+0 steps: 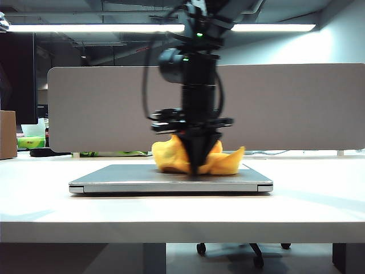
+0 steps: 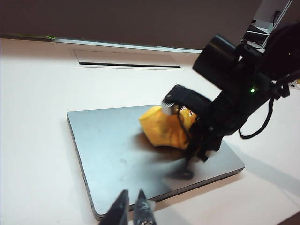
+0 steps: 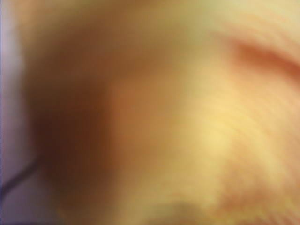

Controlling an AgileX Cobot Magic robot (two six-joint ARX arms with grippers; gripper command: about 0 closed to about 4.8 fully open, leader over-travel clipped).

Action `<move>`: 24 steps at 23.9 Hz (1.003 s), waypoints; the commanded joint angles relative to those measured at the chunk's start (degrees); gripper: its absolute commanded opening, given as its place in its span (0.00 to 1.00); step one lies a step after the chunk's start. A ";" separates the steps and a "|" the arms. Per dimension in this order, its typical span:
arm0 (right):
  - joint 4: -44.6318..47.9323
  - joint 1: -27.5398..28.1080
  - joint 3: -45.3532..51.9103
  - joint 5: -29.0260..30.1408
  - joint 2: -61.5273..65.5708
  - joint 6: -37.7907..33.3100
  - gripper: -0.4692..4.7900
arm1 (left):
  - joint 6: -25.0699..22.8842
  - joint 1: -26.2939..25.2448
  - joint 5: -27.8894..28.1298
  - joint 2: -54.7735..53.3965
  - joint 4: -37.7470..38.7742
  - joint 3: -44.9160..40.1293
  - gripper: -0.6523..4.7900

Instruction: Pick up the rag and use it to wipe the water off the lid of the laptop on the table.

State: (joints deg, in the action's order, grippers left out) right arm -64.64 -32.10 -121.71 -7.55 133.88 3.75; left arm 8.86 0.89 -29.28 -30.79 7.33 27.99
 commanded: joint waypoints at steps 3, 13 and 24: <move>-4.13 4.85 0.02 -1.22 -0.92 -2.12 0.08 | 0.15 -0.13 0.13 0.09 -0.61 0.39 0.16; -9.01 12.61 0.04 -9.07 -7.45 -2.05 0.08 | 0.15 -0.13 4.85 0.09 -0.61 0.39 0.16; -13.20 16.92 0.13 -15.67 -18.01 -2.47 0.63 | 0.15 -0.13 5.07 0.09 -0.63 0.39 0.16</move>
State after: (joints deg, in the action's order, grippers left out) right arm -77.52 -15.44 -121.38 -22.20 117.01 1.52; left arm 8.88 0.86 -24.36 -30.81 7.31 27.99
